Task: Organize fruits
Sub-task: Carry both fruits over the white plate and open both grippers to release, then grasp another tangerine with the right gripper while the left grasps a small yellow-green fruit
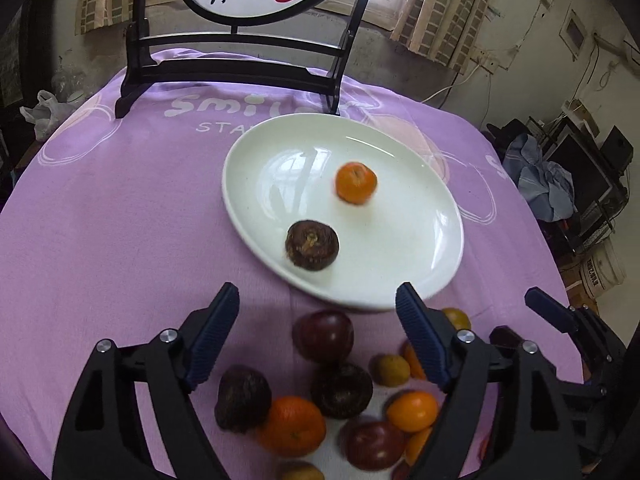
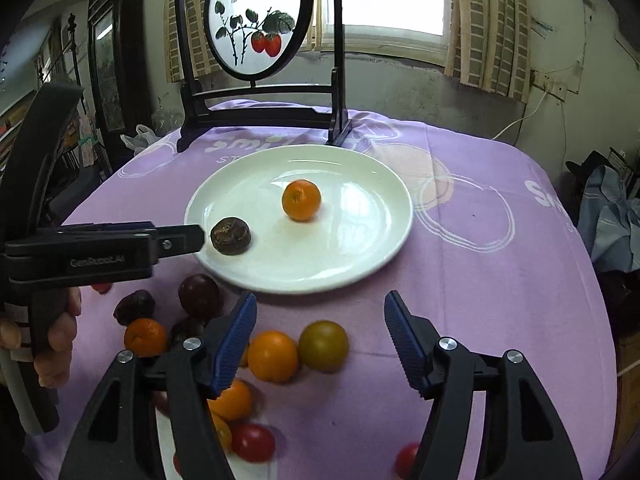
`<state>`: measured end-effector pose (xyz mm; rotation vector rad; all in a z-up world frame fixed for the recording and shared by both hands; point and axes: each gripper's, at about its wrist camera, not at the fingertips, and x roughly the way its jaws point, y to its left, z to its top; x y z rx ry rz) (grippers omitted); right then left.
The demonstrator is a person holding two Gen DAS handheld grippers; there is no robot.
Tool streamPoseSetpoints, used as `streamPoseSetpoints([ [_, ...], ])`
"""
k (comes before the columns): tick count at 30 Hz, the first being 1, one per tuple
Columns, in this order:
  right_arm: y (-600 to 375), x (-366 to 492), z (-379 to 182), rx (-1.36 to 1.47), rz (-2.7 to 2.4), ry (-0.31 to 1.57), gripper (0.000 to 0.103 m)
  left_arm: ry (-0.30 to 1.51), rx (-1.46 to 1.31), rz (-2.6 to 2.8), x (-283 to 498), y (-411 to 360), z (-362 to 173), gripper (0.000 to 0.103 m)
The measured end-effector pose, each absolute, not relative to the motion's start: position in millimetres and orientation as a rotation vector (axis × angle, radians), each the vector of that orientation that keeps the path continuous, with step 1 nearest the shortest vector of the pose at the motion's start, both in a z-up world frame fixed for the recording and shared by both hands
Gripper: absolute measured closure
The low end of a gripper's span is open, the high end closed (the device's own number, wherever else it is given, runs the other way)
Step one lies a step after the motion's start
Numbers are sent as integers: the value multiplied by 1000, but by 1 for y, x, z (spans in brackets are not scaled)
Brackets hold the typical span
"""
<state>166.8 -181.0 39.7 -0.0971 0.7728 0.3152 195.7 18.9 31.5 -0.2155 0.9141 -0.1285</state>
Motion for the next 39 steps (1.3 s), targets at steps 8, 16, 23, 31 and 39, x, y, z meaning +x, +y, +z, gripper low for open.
streamPoseSetpoints([
  [8, -228, 93, 17, -66, 294, 843, 30, 901, -146, -110, 111, 20, 8, 16],
  [16, -233, 57, -15, -66, 300, 932, 30, 935, -212, -99, 74, 29, -12, 13],
  [23, -222, 68, -29, -67, 271, 972, 31, 936, -137, -88, 64, 21, -14, 13],
  [31, -235, 69, -27, 37, 331, 957, 58, 953, -100, -53, 70, 17, -24, 14],
  [39, -241, 67, -25, 93, 382, 945, 58, 970, -47, -11, 83, 7, -29, 38],
])
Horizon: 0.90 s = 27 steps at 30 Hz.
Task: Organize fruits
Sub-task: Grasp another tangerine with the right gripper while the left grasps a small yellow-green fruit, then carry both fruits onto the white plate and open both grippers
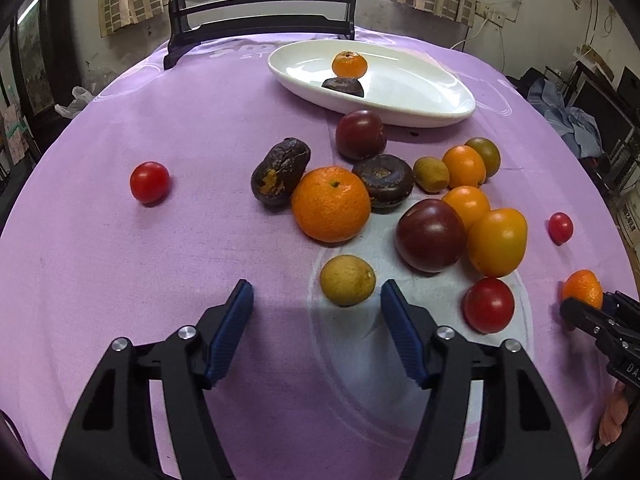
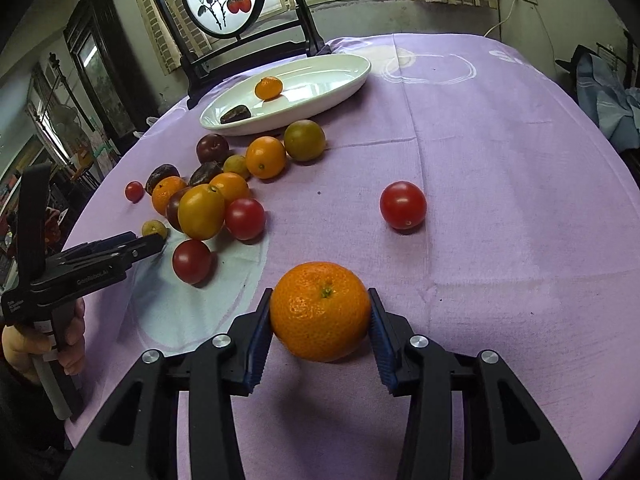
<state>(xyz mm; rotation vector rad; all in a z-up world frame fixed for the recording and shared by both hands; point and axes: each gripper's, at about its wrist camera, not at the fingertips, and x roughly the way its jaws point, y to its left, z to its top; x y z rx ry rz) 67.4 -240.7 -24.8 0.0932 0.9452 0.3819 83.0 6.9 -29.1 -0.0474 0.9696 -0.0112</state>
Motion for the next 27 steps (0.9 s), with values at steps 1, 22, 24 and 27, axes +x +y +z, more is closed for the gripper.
streamPoseSetpoints([
  [1, -240, 66, -24, 90, 387, 941, 58, 970, -36, -13, 84, 4, -30, 38],
  [22, -211, 70, 46, 6, 397, 679, 58, 847, -24, -121, 109, 2, 35, 76],
  [24, -200, 81, 56, -10, 406, 643, 58, 822, -33, -107, 122, 2, 45, 76],
  [27, -182, 104, 62, -38, 415, 625, 58, 792, -48, -98, 146, 2, 54, 76],
])
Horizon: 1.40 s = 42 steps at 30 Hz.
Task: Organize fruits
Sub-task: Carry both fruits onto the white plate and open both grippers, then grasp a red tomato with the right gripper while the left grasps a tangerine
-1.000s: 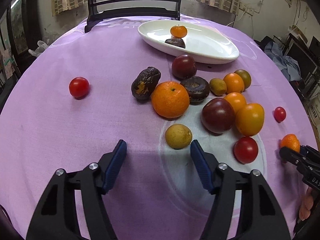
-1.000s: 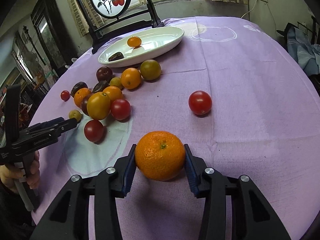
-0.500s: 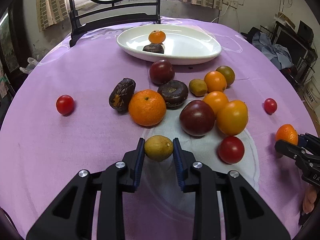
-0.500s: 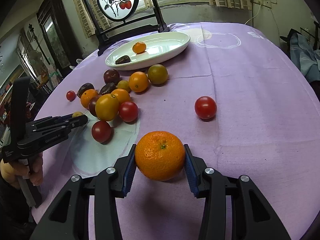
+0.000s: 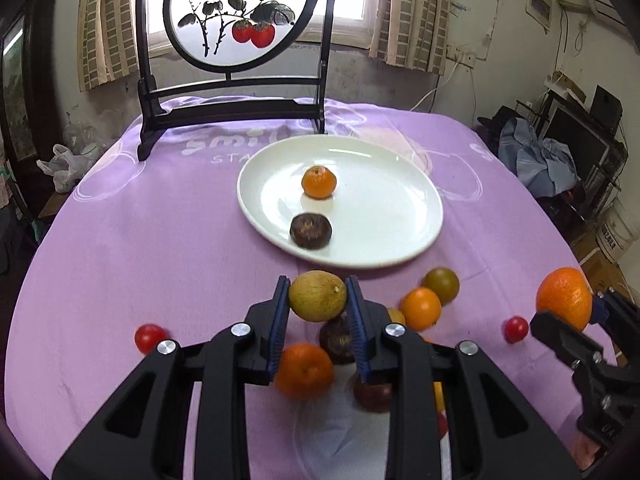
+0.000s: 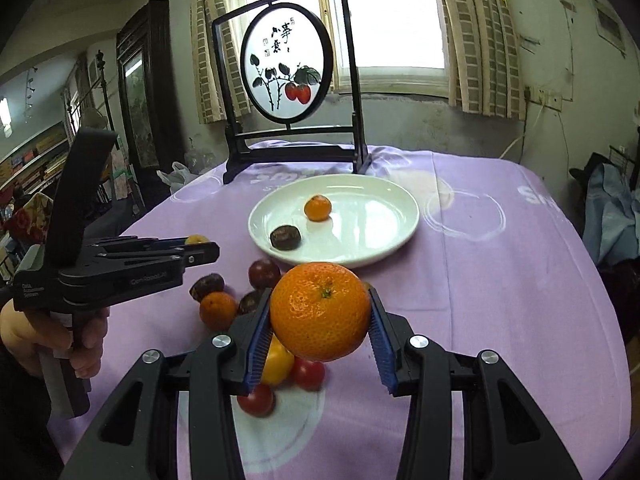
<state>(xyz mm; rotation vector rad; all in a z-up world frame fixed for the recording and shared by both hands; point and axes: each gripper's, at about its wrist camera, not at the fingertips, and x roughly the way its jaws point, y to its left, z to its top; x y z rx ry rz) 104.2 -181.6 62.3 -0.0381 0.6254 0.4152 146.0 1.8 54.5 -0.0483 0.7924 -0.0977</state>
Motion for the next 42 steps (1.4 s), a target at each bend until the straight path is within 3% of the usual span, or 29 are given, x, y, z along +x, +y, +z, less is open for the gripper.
streamPoseSetpoints([
  [16, -137, 225, 10, -27, 348, 784, 57, 864, -151, -49, 268, 0, 13, 75],
  [18, -135, 230, 7, -13, 347, 791, 57, 874, -162, -53, 274, -2, 8, 61],
  [19, -135, 230, 6, -4, 358, 795, 50, 879, -169, -44, 275, -2, 7, 38],
  [20, -135, 228, 7, -3, 365, 791, 46, 872, -179, -30, 273, 0, 7, 30],
  [29, -158, 188, 30, -14, 399, 717, 45, 867, -200, -59, 221, 18, 17, 29],
  [32, -167, 170, 33, -1, 404, 720, 36, 832, -171, -39, 195, 26, 24, 15],
  [34, -175, 155, 31, 25, 400, 738, 32, 824, -163, -31, 180, 30, 25, 14],
  [42, -178, 94, 8, -17, 480, 833, 32, 836, -167, -31, 122, 39, 7, 13],
])
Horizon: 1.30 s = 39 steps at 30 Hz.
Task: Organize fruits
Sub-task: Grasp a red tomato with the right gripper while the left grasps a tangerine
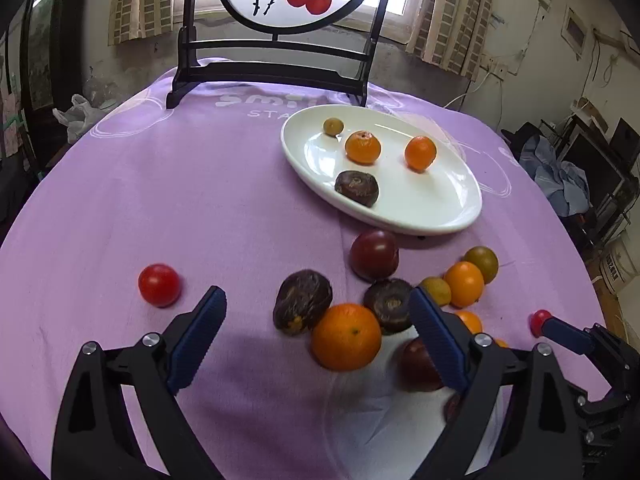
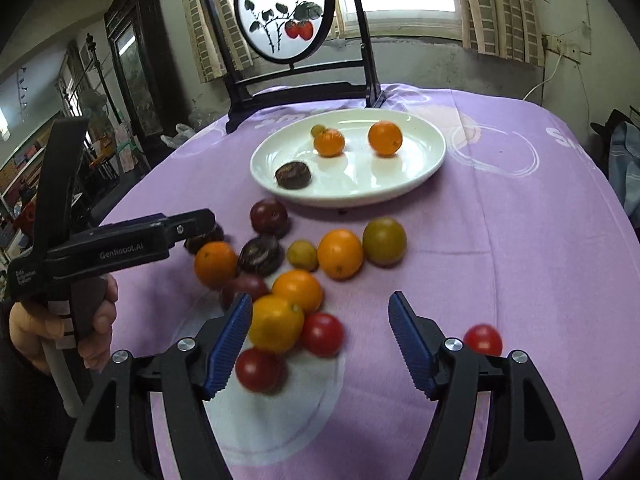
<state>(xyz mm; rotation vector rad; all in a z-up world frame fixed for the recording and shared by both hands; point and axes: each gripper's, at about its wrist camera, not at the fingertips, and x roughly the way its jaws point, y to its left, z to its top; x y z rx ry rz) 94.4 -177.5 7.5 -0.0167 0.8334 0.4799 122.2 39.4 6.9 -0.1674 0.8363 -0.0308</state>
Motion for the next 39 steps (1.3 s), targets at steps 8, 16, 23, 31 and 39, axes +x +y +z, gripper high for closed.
streamPoseSetpoints([
  [8, -154, 60, -16, -108, 513, 909, 32, 839, -164, -30, 109, 40, -4, 13],
  [16, -125, 72, -28, -175, 490, 943, 41, 866, -196, -28, 112, 43, -10, 13],
  [23, -128, 75, -30, -145, 491, 932, 73, 906, -161, -55, 111, 34, -16, 13],
  [31, -139, 73, -27, -123, 503, 933, 73, 954, -85, -70, 108, 23, -24, 13],
  [39, -141, 69, -22, -129, 508, 906, 73, 948, -12, -14, 112, 15, -34, 27],
])
